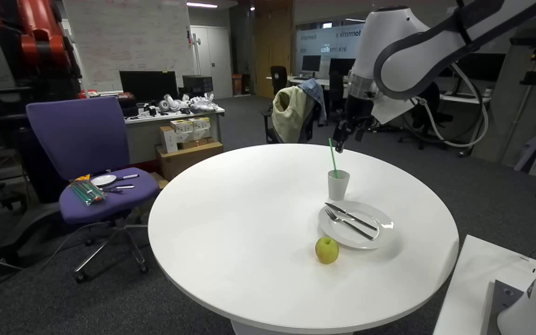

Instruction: Remove the green straw from the white mug and put it on the table

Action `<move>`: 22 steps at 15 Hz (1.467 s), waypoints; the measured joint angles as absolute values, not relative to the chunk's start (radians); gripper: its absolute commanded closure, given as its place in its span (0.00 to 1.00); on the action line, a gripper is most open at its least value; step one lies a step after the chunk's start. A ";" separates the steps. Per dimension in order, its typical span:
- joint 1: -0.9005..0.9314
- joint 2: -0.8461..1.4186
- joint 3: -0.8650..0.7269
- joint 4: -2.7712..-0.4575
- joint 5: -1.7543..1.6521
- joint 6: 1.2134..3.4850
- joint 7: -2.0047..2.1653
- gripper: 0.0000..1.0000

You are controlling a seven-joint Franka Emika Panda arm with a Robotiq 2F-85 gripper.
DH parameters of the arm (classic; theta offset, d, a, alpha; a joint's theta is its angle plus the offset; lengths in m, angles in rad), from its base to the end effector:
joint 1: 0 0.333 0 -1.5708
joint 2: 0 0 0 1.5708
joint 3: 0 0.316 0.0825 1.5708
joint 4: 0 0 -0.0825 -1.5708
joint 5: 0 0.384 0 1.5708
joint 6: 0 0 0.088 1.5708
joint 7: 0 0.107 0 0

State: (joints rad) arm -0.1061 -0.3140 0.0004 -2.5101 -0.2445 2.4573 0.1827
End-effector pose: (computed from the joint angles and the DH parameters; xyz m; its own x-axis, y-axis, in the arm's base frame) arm 0.4506 -0.0477 0.4205 0.9580 -0.0934 0.2712 -0.1378 -0.9791 0.1496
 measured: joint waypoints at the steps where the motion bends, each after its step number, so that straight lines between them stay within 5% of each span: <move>1: -0.128 -0.297 0.001 -2.510 -0.277 2.506 0.233 0.00; 7: -0.304 -0.170 0.009 -2.503 -0.589 2.791 0.625 0.00; 22: -0.316 -0.110 0.030 -2.439 -0.748 2.805 0.870 0.00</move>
